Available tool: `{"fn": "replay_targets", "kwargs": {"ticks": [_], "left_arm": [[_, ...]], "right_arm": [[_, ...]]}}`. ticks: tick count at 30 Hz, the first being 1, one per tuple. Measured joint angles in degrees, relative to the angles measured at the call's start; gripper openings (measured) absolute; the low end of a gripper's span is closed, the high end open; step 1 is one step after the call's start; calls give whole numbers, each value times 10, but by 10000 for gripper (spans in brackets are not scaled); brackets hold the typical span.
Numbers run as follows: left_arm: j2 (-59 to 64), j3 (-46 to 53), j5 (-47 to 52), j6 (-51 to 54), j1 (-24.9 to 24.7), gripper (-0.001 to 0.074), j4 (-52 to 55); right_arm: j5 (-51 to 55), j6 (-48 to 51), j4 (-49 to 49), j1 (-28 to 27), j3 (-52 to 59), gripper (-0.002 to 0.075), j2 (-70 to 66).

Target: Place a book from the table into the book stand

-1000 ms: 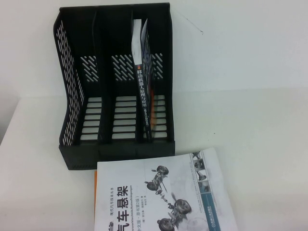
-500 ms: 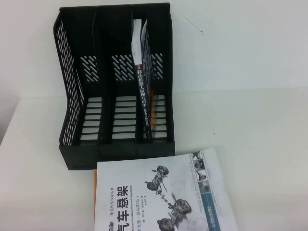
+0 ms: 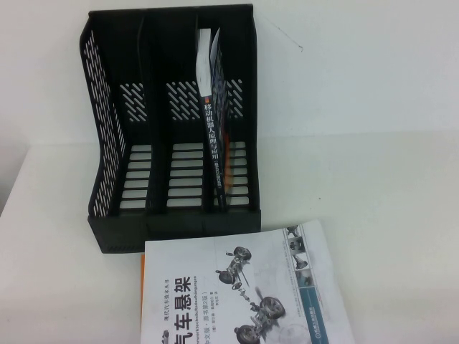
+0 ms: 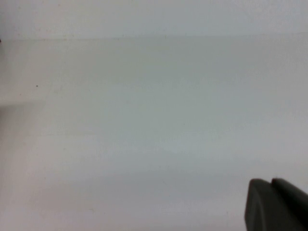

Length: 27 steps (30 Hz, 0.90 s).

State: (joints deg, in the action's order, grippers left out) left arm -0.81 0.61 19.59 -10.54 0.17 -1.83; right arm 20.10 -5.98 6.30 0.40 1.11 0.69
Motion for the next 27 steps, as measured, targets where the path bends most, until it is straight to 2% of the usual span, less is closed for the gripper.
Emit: {"fn": "replay_targets", "kwargs": {"ticks": [24, 27], "left_arm": [[0, 0, -1, 0, 0, -2, 0], [0, 4, -28, 0, 0, -2, 1]], "right_arm": [[-2, 0, 2, 0, 0, -3, 0], [-33, 0, 2, 0, 4, -3, 0]]}}
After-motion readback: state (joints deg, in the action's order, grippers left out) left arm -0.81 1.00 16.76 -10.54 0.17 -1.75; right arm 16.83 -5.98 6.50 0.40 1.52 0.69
